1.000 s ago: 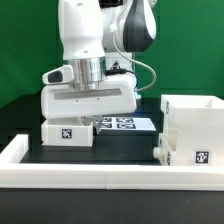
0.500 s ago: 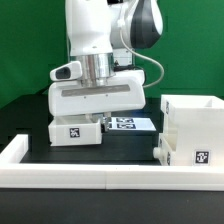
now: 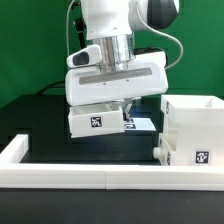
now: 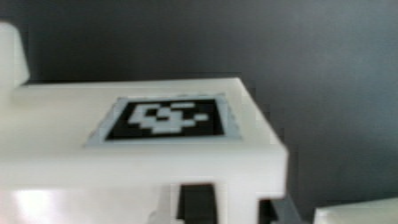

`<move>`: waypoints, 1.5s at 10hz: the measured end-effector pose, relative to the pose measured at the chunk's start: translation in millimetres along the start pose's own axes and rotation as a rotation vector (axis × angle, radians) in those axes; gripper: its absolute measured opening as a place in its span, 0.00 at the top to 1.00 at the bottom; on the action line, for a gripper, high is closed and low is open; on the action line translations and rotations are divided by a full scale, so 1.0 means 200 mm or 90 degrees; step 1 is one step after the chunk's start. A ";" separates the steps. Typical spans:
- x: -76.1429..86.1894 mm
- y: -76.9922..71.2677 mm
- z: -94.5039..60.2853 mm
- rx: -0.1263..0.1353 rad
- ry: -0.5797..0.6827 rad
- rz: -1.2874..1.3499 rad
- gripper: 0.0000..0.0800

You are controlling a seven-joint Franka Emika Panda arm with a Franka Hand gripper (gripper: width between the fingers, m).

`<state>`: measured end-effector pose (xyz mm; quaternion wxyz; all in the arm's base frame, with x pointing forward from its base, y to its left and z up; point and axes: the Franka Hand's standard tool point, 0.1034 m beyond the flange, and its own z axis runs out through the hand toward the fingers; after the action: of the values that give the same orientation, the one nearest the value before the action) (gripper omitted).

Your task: Assemble drawer

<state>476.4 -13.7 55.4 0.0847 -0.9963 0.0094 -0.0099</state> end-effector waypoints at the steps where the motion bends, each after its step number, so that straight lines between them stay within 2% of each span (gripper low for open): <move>1: 0.04 -0.05 -0.02 0.006 -0.006 -0.013 0.94; 3: 0.03 -0.04 -0.01 0.004 -0.008 -0.055 0.94; 5: 0.03 -0.03 0.00 0.006 -0.009 -0.187 0.94; 6: 0.04 0.00 0.00 0.008 -0.010 -0.267 0.94; 9: 0.11 0.02 -0.01 -0.008 -0.019 -0.486 0.94; 13: 0.10 0.03 0.00 -0.007 -0.025 -0.653 0.94; 15: 0.14 0.04 0.00 -0.019 -0.032 -0.783 0.94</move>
Offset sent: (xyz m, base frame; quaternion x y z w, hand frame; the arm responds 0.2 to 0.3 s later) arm 0.0000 0.0000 0.0000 0.0000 0.0000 -0.1938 0.9810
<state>504.5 -22.3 54.3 0.0494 -0.8201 -0.5691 -0.0330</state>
